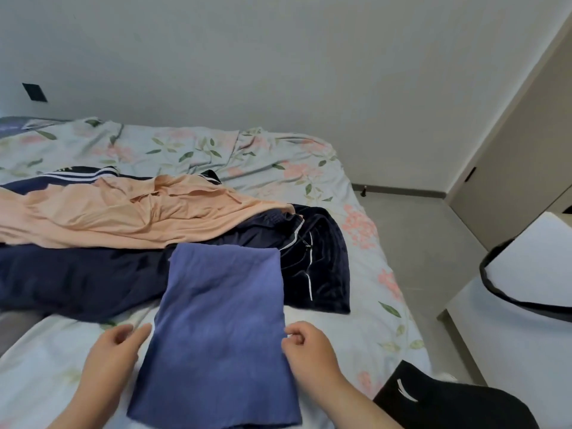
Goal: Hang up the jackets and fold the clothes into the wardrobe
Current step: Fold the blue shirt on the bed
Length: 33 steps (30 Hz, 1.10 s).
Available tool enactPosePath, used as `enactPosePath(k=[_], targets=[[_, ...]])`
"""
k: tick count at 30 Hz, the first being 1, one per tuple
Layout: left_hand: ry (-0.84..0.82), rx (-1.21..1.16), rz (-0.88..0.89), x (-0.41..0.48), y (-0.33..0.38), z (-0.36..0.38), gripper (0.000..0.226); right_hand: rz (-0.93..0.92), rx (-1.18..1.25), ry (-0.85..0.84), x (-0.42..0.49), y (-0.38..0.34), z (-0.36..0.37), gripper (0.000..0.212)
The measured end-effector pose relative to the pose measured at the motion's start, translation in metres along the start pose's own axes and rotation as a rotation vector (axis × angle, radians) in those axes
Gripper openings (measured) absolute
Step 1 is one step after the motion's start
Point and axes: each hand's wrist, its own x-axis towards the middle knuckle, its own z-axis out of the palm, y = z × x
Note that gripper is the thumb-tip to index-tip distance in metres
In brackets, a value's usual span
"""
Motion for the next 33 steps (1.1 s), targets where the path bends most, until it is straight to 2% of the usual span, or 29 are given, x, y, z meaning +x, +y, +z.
enactPosePath(k=[1, 2, 4, 9, 13, 17, 20, 22, 24, 26, 29, 31, 33], targets=[[-0.046, 0.083, 0.006, -0.014, -0.007, 0.001, 0.054, 0.084, -0.022, -0.030, 0.002, 0.007, -0.006, 0.010], [-0.095, 0.161, 0.020, -0.027, -0.009, 0.005, 0.053, 0.139, -0.048, -0.097, 0.002, 0.013, -0.007, 0.023], [-0.183, 0.227, 0.019, -0.043, -0.005, 0.014, 0.044, 0.185, -0.034, -0.199, 0.001, 0.021, -0.001, 0.034], [-0.321, 0.225, -0.147, -0.052, 0.001, 0.030, 0.019, 0.173, 0.035, -0.248, -0.001, 0.025, -0.001, 0.028], [-0.375, -0.006, -0.183, -0.069, -0.007, 0.025, 0.013, 0.220, 0.155, -0.223, -0.011, 0.026, -0.016, 0.017], [-0.381, -0.348, -0.351, -0.099, -0.028, 0.026, 0.022, 0.269, 0.144, -0.269, -0.026, 0.026, -0.028, 0.014], [-0.341, -0.337, -0.435, -0.128, -0.049, 0.025, 0.020, 0.315, 0.023, -0.399, -0.045, 0.031, -0.039, 0.016], [-0.251, -0.294, -0.442, -0.143, -0.063, 0.020, 0.018, 0.310, 0.023, -0.444, -0.057, 0.037, -0.044, 0.018], [-0.138, -0.316, -0.436, -0.147, -0.073, 0.015, 0.030, 0.299, 0.126, -0.431, -0.066, 0.039, -0.049, 0.022], [-0.118, -0.501, -0.401, -0.150, -0.064, 0.011, 0.034, 0.261, 0.234, -0.399, -0.070, 0.040, -0.053, 0.038], [-0.098, -0.655, -0.235, -0.145, -0.031, -0.002, 0.033, 0.244, 0.417, -0.356, -0.070, 0.037, -0.059, 0.032], [-0.216, -0.745, -0.239, -0.139, -0.009, -0.010, 0.022, 0.309, 0.573, -0.387, -0.067, 0.035, -0.061, 0.036], [-0.417, -0.856, -0.340, -0.134, 0.008, -0.017, 0.024, 0.371, 0.748, -0.447, -0.062, 0.033, -0.061, 0.034]])
